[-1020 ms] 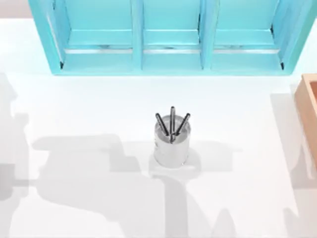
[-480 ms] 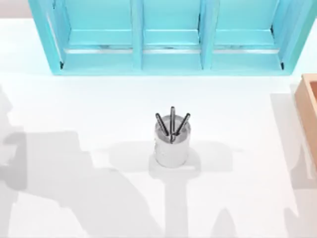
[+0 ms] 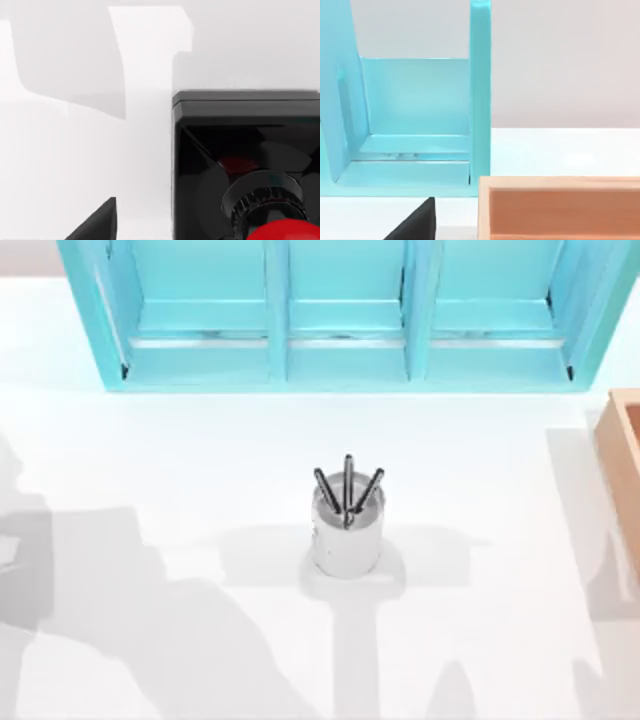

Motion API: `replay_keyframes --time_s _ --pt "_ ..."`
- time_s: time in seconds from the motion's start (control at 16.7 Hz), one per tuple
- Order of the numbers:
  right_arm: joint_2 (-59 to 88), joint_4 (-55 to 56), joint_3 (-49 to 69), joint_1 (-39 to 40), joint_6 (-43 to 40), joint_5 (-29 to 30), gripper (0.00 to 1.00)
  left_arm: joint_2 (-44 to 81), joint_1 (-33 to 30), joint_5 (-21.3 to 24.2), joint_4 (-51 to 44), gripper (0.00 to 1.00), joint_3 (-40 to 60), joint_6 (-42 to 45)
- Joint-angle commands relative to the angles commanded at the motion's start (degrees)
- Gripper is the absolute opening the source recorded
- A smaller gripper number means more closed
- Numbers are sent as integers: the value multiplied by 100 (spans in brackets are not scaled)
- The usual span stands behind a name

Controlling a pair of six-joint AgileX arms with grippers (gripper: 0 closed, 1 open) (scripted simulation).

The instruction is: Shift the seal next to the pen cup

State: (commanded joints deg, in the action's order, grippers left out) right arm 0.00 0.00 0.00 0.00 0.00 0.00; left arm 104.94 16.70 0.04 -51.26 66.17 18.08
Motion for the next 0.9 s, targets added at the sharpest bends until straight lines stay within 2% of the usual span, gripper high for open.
replay_keyframes --time_s 0.72,0.9 --pt "0 0 0 0 0 0 100 0 0 0 0 2 0 0" --pt "0 0 0 0 0 0 100 0 0 0 0 0 0 0"
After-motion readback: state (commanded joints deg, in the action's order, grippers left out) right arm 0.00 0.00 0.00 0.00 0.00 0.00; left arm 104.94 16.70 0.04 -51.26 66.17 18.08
